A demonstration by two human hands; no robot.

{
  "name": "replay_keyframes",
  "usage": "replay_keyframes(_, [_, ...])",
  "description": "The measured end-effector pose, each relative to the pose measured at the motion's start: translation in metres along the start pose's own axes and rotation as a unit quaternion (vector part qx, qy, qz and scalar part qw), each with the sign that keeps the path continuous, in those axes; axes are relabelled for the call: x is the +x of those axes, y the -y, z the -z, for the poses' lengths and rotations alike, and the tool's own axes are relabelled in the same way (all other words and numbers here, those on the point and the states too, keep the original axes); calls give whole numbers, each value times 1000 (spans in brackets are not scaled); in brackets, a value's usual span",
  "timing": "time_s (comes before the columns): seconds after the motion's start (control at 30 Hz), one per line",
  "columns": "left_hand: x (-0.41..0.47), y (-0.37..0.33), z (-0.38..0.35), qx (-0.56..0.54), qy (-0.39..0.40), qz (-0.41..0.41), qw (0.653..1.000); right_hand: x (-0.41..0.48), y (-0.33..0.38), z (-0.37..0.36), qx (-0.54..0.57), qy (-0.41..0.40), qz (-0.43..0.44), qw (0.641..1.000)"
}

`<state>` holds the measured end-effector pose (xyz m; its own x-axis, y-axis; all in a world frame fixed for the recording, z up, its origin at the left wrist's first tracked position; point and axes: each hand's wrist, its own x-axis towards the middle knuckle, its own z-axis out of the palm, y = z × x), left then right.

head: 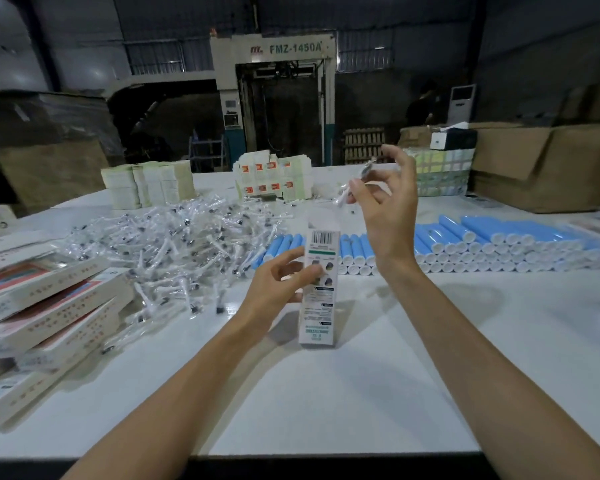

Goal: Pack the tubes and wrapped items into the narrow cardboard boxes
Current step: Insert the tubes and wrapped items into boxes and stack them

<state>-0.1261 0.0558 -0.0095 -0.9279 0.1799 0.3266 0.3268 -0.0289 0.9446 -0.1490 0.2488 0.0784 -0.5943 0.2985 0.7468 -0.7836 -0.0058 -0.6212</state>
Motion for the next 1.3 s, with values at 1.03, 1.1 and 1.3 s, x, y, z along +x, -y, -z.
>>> replay_keyframes(1.03, [2, 3, 2, -16, -33, -39, 999, -31, -35, 19, -113, 279, -136, 944])
replay_keyframes(1.1, [3, 3, 1, -17, -22, -39, 999, -38, -39, 19, -68, 288, -136, 946])
replay_keyframes(1.3, [0, 3, 2, -5, 7, -29, 1000, -51, -41, 20, -16, 285, -163, 944])
